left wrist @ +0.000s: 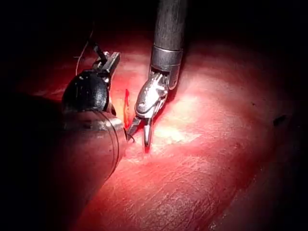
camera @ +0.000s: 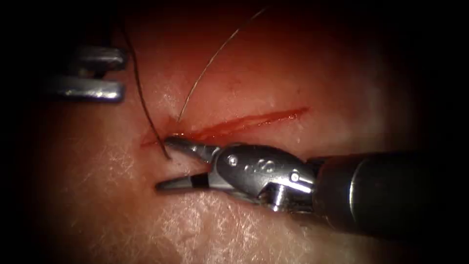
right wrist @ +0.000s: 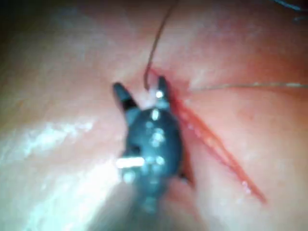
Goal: Wound Closure
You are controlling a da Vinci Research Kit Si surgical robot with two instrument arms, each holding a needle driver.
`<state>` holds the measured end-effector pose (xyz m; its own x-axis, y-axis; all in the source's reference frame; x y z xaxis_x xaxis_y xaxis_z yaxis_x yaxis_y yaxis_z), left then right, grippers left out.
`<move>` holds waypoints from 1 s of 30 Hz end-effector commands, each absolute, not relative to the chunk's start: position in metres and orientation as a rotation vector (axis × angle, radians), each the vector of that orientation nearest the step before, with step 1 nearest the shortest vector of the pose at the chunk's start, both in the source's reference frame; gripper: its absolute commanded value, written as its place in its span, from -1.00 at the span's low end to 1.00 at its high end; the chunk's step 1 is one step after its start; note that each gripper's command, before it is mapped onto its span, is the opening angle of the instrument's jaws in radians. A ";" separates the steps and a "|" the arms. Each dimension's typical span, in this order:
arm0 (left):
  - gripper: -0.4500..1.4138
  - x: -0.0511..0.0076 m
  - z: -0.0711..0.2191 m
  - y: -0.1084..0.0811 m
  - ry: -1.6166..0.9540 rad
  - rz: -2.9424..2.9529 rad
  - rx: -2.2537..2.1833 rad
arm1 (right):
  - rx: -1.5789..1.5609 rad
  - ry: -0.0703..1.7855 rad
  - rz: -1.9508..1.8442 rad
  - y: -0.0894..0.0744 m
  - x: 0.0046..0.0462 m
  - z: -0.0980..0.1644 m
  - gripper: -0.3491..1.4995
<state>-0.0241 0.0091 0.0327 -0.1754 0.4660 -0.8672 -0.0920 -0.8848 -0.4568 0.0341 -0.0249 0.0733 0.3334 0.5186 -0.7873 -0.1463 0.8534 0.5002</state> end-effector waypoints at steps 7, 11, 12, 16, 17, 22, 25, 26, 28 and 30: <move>-1.00 -0.0247 0.033 0.008 -0.430 2.120 -1.742 | 0.405 1.155 0.424 -0.025 0.0347 0.074 -1.00; -1.00 -0.0247 0.034 0.008 -0.433 2.124 -1.754 | 0.429 1.158 0.387 -0.025 0.0338 0.073 -1.00; -1.00 -0.0245 0.034 0.007 -0.431 2.127 -1.755 | 0.436 1.160 0.386 -0.025 0.0331 0.073 -1.00; -1.00 -0.0241 0.034 0.007 -0.428 2.129 -1.761 | 0.453 1.165 0.379 -0.025 0.0316 0.072 -1.00; -1.00 -0.0240 0.034 0.007 -0.427 2.131 -1.762 | 0.461 1.167 0.375 -0.025 0.0310 0.071 -1.00; -1.00 -0.0241 0.036 0.004 -0.416 2.138 -1.776 | 0.511 1.162 0.347 -0.027 0.0284 0.066 -1.00; -1.00 -0.0242 0.038 0.002 -0.425 2.139 -1.778 | 0.535 1.163 0.322 -0.029 0.0274 0.064 -1.00; -1.00 -0.0243 0.039 0.000 -0.441 2.132 -1.770 | 0.558 1.154 0.289 -0.031 0.0270 0.062 -1.00; -1.00 -0.0242 0.040 -0.001 -0.454 2.127 -1.762 | 0.572 1.156 0.270 -0.033 0.0274 0.060 -1.00; -1.00 -0.0240 0.041 -0.002 -0.458 2.125 -1.758 | 0.575 1.164 0.269 -0.033 0.0279 0.059 -1.00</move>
<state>-0.0234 -0.0018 0.0406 -0.1749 0.4557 -0.8728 -0.0592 -0.8897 -0.4526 0.0271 -0.0324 0.0585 0.3852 0.4832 -0.7862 0.0884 0.8287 0.5526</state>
